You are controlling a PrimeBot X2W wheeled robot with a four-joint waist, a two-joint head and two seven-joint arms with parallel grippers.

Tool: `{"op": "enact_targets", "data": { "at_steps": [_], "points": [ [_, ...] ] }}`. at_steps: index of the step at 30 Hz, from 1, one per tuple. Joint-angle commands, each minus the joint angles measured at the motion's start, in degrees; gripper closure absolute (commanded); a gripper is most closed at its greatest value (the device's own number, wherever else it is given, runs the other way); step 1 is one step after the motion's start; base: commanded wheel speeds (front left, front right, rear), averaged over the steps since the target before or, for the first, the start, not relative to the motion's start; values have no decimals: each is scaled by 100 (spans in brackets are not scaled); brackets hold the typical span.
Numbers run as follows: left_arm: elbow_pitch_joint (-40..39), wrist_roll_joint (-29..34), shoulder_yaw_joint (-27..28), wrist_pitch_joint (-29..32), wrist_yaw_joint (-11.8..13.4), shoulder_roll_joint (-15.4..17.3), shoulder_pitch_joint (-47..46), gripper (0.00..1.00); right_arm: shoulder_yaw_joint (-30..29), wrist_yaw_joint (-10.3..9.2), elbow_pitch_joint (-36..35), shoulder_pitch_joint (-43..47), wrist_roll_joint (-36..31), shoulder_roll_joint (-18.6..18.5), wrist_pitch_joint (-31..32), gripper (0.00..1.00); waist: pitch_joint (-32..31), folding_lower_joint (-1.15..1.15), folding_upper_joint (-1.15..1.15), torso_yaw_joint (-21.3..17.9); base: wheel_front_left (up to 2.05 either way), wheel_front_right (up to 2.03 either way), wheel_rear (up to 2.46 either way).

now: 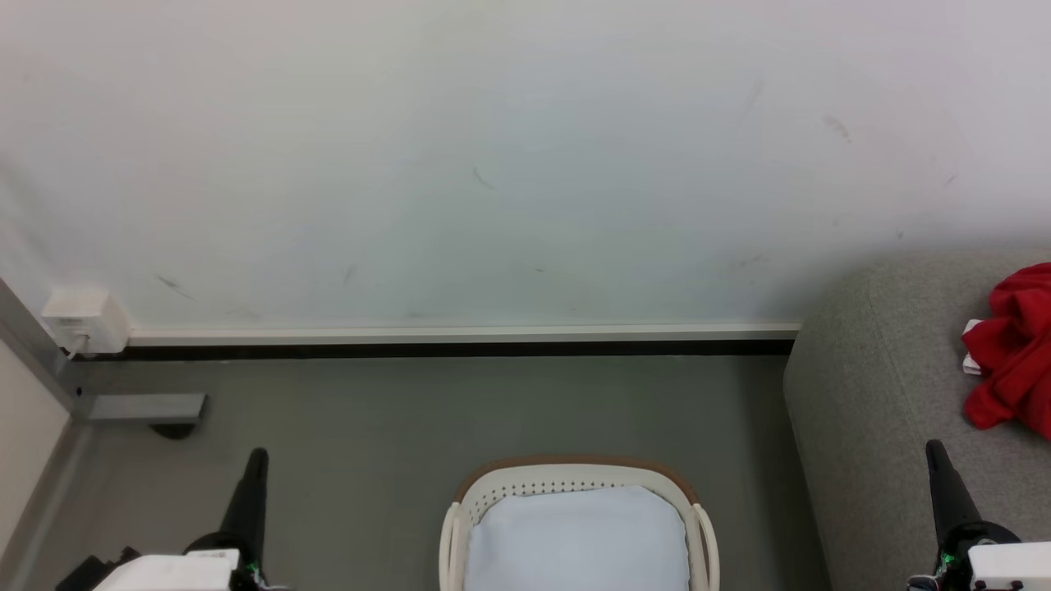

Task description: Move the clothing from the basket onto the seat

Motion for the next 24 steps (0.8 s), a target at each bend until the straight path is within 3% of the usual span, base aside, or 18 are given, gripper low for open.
{"op": "enact_targets", "data": {
  "at_steps": [1,24],
  "points": [
    [-30,-98,17,43,-10,36,-62,100,-28,-10,-40,-61,64,-18,32,100,2,0,0,1,0,0,0],
    [-40,-905,52,261,-17,36,-144,100,-202,-12,-36,-116,742,41,242,100,63,0,0,23,0,0,0]
  ]
}}
